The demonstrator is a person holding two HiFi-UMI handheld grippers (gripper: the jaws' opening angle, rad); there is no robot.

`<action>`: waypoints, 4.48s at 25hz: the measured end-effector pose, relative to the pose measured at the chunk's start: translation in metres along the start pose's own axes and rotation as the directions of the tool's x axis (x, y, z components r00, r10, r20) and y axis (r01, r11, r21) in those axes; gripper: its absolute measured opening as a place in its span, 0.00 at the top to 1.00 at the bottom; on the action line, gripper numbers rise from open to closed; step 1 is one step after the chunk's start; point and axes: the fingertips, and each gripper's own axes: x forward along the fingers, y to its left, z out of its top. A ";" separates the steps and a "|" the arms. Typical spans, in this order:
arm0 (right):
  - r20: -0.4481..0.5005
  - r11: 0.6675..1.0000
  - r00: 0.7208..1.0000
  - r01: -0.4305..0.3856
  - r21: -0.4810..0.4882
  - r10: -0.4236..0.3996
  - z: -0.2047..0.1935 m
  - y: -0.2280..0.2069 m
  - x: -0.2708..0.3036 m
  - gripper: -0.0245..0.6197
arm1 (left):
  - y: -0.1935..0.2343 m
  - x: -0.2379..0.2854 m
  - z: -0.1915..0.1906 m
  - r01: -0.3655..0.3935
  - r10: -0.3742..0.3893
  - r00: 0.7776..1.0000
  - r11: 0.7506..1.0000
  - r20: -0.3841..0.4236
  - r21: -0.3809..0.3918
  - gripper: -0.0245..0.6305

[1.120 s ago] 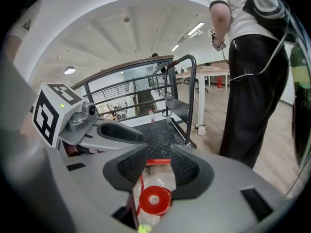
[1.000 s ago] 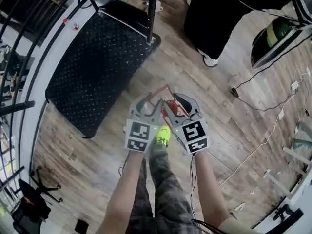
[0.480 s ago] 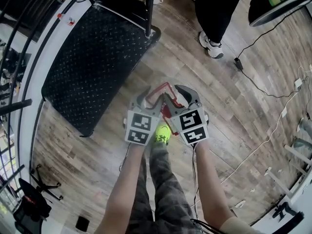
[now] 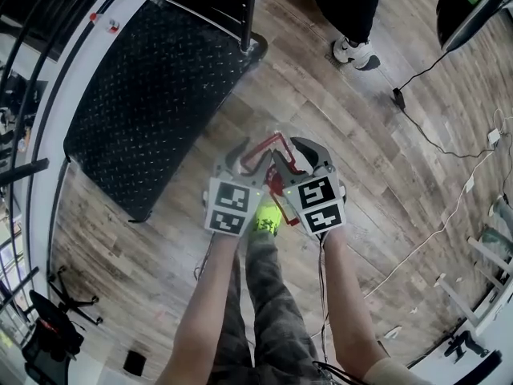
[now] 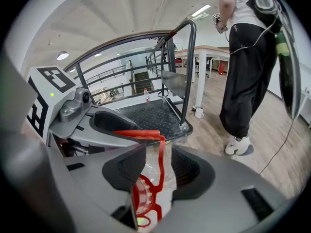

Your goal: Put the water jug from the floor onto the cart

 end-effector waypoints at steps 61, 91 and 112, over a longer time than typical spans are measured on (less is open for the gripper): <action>0.164 0.999 0.986 0.005 0.049 -0.013 0.166 0.047 -0.211 0.90 | -0.090 -0.186 0.188 0.015 -0.035 0.995 0.977 0.091 0.213 0.88; 0.315 0.998 0.948 -0.056 0.013 0.049 0.311 0.123 -0.354 0.90 | -0.109 -0.357 0.319 -0.059 0.007 0.983 0.958 0.182 0.281 0.88; 0.332 1.000 0.943 0.023 0.002 -0.022 0.349 0.158 -0.358 0.90 | -0.084 -0.400 0.335 -0.022 -0.047 0.969 0.961 0.243 0.275 0.88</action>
